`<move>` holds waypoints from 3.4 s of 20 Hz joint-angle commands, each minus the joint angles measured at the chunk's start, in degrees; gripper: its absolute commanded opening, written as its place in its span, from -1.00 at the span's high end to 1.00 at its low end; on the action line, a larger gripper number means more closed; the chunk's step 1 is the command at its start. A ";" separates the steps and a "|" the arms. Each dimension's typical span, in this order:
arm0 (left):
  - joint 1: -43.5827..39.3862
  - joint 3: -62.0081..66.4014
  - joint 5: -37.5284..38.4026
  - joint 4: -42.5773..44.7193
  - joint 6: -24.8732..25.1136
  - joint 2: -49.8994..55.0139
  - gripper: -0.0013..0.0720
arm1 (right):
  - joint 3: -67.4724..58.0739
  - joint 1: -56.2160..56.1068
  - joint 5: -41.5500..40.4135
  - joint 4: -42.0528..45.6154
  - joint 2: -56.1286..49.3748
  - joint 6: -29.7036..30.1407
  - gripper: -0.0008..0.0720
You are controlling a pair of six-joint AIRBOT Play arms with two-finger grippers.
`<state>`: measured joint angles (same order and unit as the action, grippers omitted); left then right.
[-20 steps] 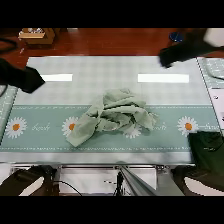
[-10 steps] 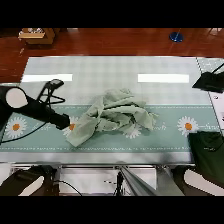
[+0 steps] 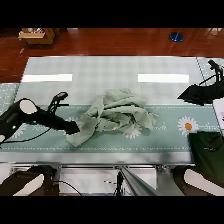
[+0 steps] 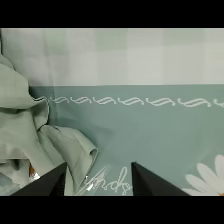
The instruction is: Fold the shirts.
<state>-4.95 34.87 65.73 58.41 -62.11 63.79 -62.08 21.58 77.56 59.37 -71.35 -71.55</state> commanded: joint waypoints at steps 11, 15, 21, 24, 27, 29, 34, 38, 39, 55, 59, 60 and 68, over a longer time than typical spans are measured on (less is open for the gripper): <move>0.79 3.87 6.54 -7.43 4.63 8.00 0.89 | 0.68 0.11 1.79 0.66 0.52 0.72 -0.37; 1.84 9.42 10.32 -7.43 3.23 1.84 0.89 | 3.41 0.11 4.50 3.06 0.50 0.68 -0.38; 1.81 11.74 10.45 -7.43 0.81 -0.61 0.89 | 16.41 0.09 -1.68 -3.85 0.50 2.89 -0.56; 1.81 11.80 10.45 -7.45 0.72 -0.61 0.89 | 22.34 0.09 -6.16 -10.16 0.50 4.55 -0.56; 1.81 11.80 10.43 -7.45 0.72 -0.61 0.89 | 27.39 0.04 -8.55 -14.93 0.50 6.16 -0.56; 1.81 11.80 10.40 -7.45 0.74 -0.59 0.89 | 29.46 -2.08 -9.14 -15.15 0.50 6.71 -0.56; 1.84 11.80 10.40 -7.45 0.74 -0.59 0.89 | 30.49 -17.00 -20.11 -19.96 0.44 3.82 -0.56; 1.84 11.80 9.84 -7.43 0.98 -0.59 0.89 | 30.47 -26.56 -32.98 -22.03 0.46 -5.01 -0.39; 1.84 11.82 9.38 -7.43 0.98 -0.59 0.89 | 30.47 -27.74 -34.34 -22.67 0.46 -4.98 -0.06; 14.69 65.40 10.14 -7.02 -6.97 -11.15 0.89 | -11.74 -6.91 -24.17 -21.42 31.23 -1.11 0.91; 14.64 74.77 7.93 -6.99 -7.19 -15.02 0.89 | -26.64 -4.79 -25.31 -21.05 32.39 -1.92 0.91; 14.64 76.41 6.29 -6.99 -7.19 -16.20 0.89 | -29.66 -4.79 -26.75 -20.87 32.41 -2.01 0.91; 14.64 82.62 3.30 -1.51 -7.30 -24.30 0.89 | -43.39 -4.79 -16.41 -12.09 32.41 -9.16 0.91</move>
<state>9.63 115.96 67.96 53.63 -69.23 42.11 -101.16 16.71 54.04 42.15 -39.00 -76.93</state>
